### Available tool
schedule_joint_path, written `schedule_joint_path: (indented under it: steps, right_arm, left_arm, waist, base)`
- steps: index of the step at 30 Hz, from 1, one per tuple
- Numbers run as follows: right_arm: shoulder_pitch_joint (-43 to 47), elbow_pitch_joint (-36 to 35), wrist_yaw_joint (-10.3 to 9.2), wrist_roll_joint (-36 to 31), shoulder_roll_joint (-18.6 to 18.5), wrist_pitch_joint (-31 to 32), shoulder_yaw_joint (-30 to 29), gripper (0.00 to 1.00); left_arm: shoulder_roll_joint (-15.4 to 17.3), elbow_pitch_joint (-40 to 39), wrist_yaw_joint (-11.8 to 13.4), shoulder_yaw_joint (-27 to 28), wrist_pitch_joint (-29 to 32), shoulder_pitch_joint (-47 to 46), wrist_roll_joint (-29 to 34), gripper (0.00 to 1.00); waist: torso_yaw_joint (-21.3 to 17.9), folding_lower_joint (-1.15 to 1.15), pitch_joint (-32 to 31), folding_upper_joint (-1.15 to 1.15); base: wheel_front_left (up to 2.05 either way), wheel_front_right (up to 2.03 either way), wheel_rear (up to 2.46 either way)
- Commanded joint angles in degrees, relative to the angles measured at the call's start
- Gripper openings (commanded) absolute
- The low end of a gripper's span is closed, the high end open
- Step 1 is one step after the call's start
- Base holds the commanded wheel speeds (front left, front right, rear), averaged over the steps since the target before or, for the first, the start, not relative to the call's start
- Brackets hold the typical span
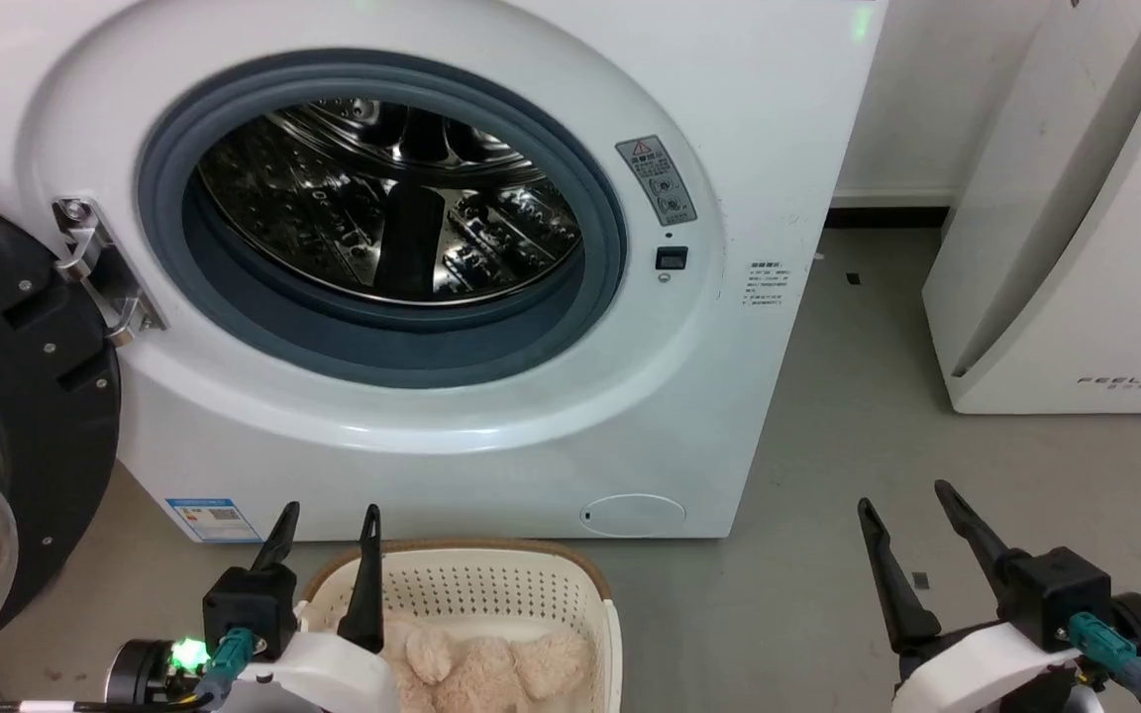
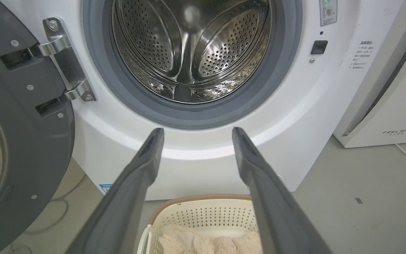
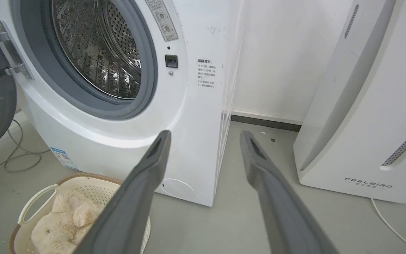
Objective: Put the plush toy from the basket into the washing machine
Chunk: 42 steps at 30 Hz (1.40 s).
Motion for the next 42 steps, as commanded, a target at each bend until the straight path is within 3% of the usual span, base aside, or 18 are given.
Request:
schedule_joint_path:
  steps: [1, 19, 42]
  right_arm:
    - [-1.0, 0.0, -0.01, 0.3, 0.0, -0.6, 0.3, 1.0]
    - [-3.7, -1.1, -0.02, 1.1, 0.0, -3.0, 1.3, 1.0]
    - [-7.0, -1.7, -0.03, 2.4, 0.0, -5.7, 2.8, 1.0]
  left_arm:
    - [0.0, 0.5, -0.3, -0.2, -0.6, -0.7, -0.4, 1.0]
    - [1.3, 9.3, -1.9, -1.8, -3.0, -6.3, -1.8, 1.0]
    - [4.9, 28.7, -3.4, -8.8, -5.7, -17.5, -6.9, 1.0]
  waist:
    - [-0.1, -0.01, 0.4, 0.0]
    - [-1.0, -0.01, 7.1, 0.0]
    - [-3.4, -0.01, 16.3, 0.0]
  base:
    - [0.0, 0.0, 0.0]
    - [0.0, 0.0, 0.0]
    - [0.0, 0.0, 0.0]
